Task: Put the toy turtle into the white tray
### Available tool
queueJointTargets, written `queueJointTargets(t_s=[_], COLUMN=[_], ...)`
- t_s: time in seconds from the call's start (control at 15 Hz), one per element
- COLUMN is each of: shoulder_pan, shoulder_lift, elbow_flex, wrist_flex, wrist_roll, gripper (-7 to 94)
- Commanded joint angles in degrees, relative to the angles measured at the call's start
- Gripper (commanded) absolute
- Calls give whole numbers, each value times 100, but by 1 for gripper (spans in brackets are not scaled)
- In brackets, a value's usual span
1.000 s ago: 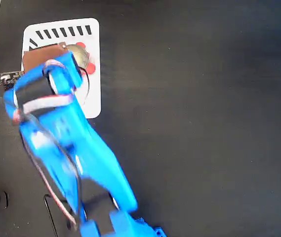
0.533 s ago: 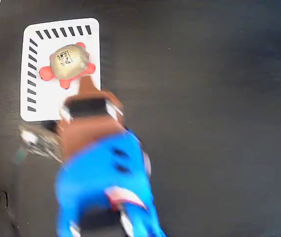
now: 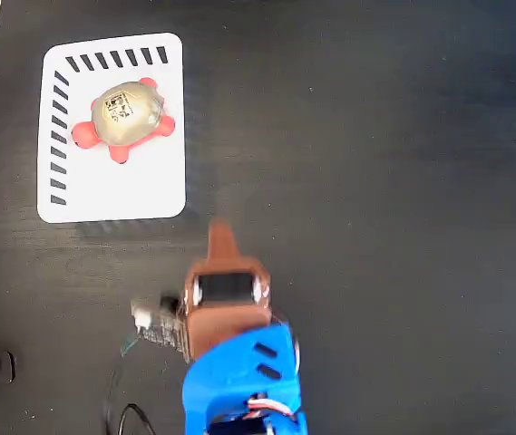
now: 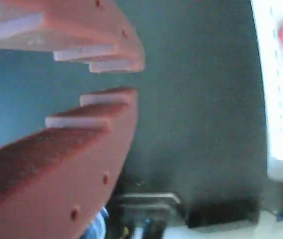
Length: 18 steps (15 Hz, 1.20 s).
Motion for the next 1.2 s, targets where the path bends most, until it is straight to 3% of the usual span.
queueJointTargets(t_s=[0.0,0.47,1.13], shoulder_pan=[18,246,158], shoulder_lift=[765,2127,2760], elbow_flex=[308,1037,1670], wrist_flex=[396,1661,1784], wrist_roll=[-18,-70,18], gripper=[0,0,0])
